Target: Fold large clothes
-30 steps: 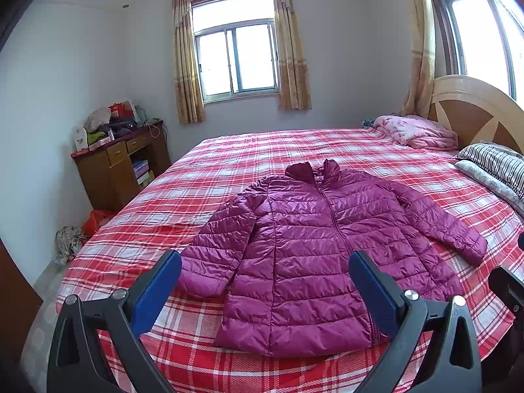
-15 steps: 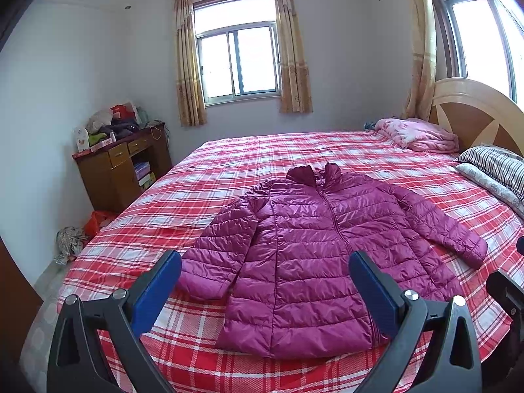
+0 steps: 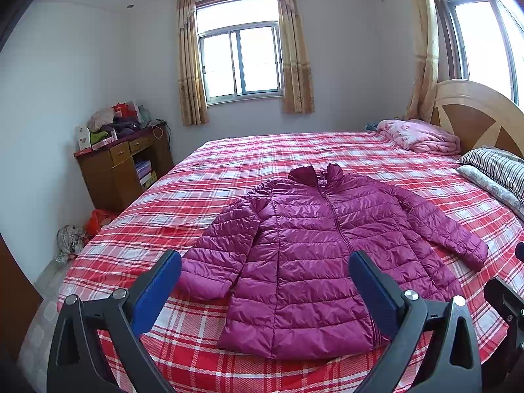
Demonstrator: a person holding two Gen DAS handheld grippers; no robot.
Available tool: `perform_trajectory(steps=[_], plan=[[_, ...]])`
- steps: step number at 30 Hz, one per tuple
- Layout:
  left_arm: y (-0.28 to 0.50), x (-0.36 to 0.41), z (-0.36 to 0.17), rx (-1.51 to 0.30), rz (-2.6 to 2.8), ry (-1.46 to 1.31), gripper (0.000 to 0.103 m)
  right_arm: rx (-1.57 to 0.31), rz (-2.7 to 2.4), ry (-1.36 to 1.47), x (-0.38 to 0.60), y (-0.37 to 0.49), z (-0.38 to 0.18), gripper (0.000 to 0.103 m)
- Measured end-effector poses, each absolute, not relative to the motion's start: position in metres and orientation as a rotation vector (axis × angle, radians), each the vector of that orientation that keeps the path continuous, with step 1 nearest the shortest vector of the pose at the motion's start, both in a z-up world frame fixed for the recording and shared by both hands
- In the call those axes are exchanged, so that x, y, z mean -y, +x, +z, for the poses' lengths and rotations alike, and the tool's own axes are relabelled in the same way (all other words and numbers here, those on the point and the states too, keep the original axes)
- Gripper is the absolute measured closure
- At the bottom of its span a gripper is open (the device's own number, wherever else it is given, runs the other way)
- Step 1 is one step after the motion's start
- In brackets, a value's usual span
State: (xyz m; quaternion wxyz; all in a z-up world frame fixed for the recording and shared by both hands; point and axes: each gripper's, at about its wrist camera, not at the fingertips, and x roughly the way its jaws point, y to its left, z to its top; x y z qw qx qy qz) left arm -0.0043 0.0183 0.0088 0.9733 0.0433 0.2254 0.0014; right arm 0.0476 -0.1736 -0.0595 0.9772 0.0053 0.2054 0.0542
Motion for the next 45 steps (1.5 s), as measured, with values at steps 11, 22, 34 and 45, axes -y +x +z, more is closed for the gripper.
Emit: perform_trajectory(steps=[11, 22, 34, 45], plan=[[-0.004, -0.020, 0.009, -0.451, 0.007, 0.084, 0.001, -0.420, 0.115, 0.009, 0.172, 0.049, -0.061, 0.000], [-0.003, -0.021, 0.010, -0.453, 0.006, 0.081, 0.001, -0.424, 0.118, 0.010, 0.171, 0.048, -0.060, 0.000], [-0.002, -0.022, 0.008, -0.457, 0.006, 0.082, 0.001, -0.436, 0.117, 0.005, 0.172, 0.052, -0.066, 0.000], [0.056, -0.027, -0.029, -0.555, -0.038, 0.041, 0.001, -0.519, -0.060, 0.116, 0.259, 0.105, -0.102, 0.000]])
